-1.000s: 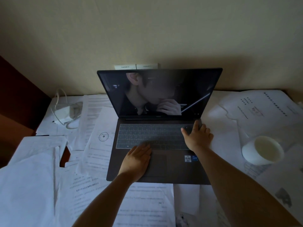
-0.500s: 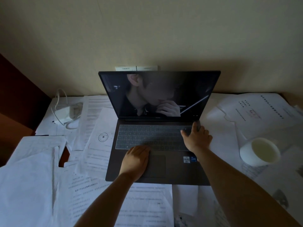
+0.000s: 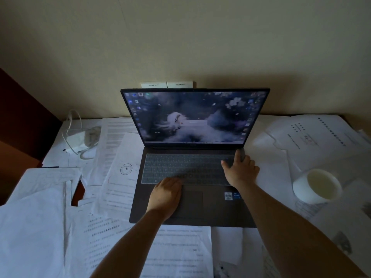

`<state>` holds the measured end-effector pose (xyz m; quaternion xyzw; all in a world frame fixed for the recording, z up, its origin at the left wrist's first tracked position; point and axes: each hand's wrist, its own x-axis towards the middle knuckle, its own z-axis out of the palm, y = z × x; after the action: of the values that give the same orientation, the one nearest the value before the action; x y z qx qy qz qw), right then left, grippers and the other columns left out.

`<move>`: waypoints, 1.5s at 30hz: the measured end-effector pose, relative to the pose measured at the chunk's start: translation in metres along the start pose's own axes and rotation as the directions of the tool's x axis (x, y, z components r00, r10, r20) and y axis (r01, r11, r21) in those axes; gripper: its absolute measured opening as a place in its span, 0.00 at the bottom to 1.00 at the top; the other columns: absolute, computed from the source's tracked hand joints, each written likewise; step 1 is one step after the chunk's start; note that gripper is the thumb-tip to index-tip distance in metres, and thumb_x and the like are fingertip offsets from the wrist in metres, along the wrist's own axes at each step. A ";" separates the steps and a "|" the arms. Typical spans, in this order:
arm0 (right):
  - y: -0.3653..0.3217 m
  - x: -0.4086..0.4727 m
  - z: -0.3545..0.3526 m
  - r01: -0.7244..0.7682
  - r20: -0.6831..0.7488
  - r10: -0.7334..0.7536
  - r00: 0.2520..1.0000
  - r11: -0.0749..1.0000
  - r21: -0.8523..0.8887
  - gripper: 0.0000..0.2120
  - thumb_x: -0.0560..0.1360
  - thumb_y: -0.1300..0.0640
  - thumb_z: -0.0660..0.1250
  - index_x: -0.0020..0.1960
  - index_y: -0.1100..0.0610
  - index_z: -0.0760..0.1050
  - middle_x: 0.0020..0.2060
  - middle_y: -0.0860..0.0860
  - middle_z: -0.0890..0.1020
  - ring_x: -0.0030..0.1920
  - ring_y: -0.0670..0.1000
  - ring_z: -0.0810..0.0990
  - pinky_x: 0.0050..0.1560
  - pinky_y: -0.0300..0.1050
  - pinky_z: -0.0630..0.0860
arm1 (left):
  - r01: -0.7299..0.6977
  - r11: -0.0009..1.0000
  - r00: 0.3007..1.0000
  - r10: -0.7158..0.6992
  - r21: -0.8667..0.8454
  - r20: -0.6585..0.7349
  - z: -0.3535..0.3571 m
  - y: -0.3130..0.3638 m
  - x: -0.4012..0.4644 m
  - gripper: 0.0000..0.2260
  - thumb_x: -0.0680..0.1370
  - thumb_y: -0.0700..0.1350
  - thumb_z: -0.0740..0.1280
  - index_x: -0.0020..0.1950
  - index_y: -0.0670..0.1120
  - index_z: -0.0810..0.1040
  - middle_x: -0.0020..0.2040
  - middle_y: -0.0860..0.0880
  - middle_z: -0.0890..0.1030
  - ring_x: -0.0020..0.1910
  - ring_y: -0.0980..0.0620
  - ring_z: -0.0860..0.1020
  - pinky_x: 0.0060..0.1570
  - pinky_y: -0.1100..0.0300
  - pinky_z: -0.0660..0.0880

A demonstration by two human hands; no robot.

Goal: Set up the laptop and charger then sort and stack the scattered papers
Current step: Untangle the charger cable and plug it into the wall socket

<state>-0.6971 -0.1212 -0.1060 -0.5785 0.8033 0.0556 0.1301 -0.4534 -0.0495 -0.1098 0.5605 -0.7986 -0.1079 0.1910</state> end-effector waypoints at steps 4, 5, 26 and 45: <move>-0.002 -0.014 0.003 -0.009 -0.009 0.009 1.000 1.000 -0.007 0.35 0.78 0.36 0.49 0.77 0.54 0.47 0.72 0.62 0.58 0.70 0.61 0.60 0.66 0.54 0.61 | 0.002 0.999 0.999 -0.003 0.034 0.041 0.000 -0.003 -0.003 0.16 0.77 0.46 0.55 0.50 0.45 0.83 0.48 0.48 0.84 0.47 0.50 0.82 0.46 0.56 0.81; -0.003 -0.018 0.004 -0.005 -0.013 0.005 1.000 1.000 -0.012 0.35 0.78 0.36 0.50 0.77 0.54 0.48 0.73 0.62 0.56 0.71 0.61 0.58 0.67 0.54 0.60 | 0.003 0.999 0.999 -0.005 0.043 0.050 -0.002 -0.005 -0.004 0.16 0.77 0.46 0.55 0.50 0.45 0.83 0.48 0.48 0.84 0.47 0.50 0.82 0.45 0.55 0.81; -0.100 -0.047 -0.129 0.371 -0.461 -0.428 0.777 0.904 -0.214 0.37 0.80 0.39 0.49 0.77 0.59 0.36 0.76 0.55 0.38 0.76 0.54 0.37 0.74 0.54 0.34 | 0.231 0.937 0.716 -0.346 0.261 0.607 -0.062 -0.045 -0.031 0.62 0.62 0.59 0.77 0.77 0.46 0.33 0.76 0.41 0.32 0.76 0.38 0.42 0.72 0.41 0.57; -0.129 0.006 -0.151 0.338 -0.368 -0.372 0.852 0.928 -0.155 0.46 0.75 0.31 0.51 0.77 0.60 0.37 0.77 0.55 0.39 0.77 0.53 0.38 0.73 0.54 0.33 | 0.218 0.829 0.726 -0.490 0.515 0.483 -0.053 -0.050 -0.025 0.61 0.62 0.58 0.78 0.77 0.39 0.37 0.77 0.42 0.54 0.74 0.45 0.60 0.75 0.50 0.56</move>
<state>-0.5992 -0.2049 0.0448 -0.7211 0.6891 -0.0522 -0.0493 -0.3809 -0.0415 -0.0862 0.6703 -0.6948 -0.1377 -0.2213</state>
